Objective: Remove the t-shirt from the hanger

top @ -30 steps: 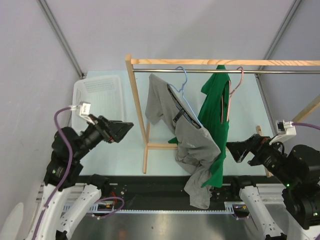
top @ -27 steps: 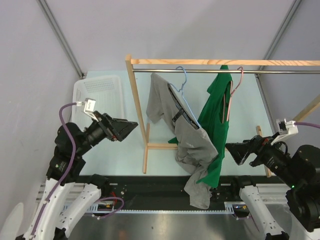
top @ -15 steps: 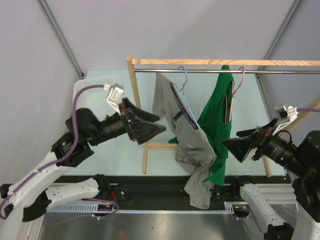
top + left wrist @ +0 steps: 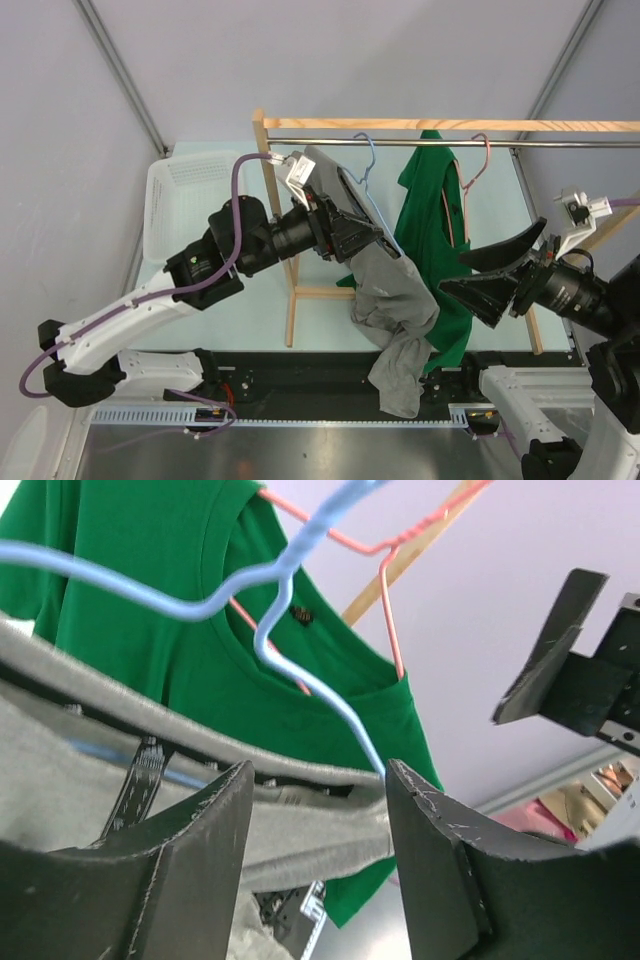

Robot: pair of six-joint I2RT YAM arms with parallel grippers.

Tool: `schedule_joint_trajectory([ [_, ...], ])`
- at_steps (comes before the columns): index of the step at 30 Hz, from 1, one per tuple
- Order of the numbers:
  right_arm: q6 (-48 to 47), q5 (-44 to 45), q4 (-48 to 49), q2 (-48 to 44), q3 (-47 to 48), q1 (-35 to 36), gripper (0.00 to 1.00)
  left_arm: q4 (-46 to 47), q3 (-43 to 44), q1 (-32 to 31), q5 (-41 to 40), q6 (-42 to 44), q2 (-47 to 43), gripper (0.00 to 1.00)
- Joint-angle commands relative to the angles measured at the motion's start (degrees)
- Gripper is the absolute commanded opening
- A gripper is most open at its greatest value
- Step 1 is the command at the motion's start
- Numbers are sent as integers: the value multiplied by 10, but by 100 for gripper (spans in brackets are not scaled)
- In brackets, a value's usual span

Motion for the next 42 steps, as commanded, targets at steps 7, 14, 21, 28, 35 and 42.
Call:
schedule_joint_trajectory([
  [7,-12,-7,-25,58,17,9,100,63,43,-35,-50,-21,41,58],
  [14,-32,10,-46,88,28,51,99,90,41,-44,-60,-44,58,45],
  [21,-66,68,-86,96,63,65,99,82,41,-46,-72,-45,60,42],
  [28,-42,53,-34,86,39,64,100,69,60,-46,-54,-37,63,6],
  [35,-16,18,23,72,3,65,99,15,88,-45,-17,-19,41,0],
  [42,-20,1,55,73,-19,65,100,-48,114,-45,30,37,43,0],
])
